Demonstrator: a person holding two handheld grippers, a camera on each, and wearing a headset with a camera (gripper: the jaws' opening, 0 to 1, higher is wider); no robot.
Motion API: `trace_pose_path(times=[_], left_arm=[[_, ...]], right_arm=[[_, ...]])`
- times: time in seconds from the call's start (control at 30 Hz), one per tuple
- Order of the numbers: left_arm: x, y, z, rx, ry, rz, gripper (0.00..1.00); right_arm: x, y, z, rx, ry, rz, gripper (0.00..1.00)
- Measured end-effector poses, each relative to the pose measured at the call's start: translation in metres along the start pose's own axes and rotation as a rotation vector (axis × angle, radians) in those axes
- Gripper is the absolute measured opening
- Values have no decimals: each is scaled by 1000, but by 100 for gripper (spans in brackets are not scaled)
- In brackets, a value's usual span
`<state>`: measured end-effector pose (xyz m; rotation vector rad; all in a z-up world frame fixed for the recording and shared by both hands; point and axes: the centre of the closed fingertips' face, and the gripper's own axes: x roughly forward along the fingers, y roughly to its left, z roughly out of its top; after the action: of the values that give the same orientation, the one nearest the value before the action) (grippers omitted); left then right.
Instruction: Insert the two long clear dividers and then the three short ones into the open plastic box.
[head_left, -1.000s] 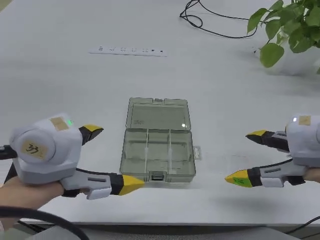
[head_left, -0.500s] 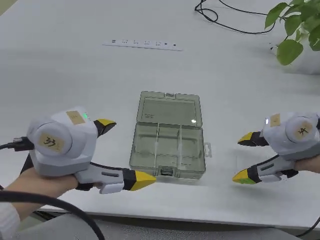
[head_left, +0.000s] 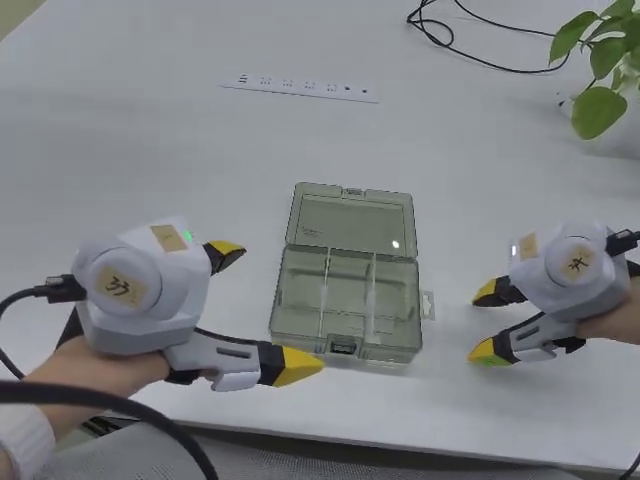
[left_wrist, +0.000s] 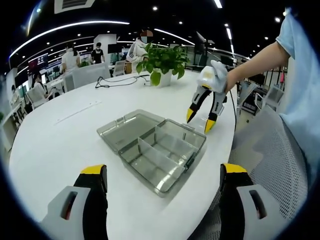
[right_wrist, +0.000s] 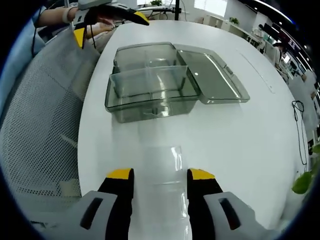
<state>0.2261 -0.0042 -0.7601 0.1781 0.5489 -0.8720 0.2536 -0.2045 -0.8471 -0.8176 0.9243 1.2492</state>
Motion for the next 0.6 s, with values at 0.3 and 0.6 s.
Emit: trace_pose_path(times=[0.3,0.6], left_arm=[[1,2,1,-9,0,-2,95],[4,4,4,-25,-18,-4,95]], right_arm=[[3,-3,-1,-38,30,14,37],[4,-4,-2,-77,52,27,33]])
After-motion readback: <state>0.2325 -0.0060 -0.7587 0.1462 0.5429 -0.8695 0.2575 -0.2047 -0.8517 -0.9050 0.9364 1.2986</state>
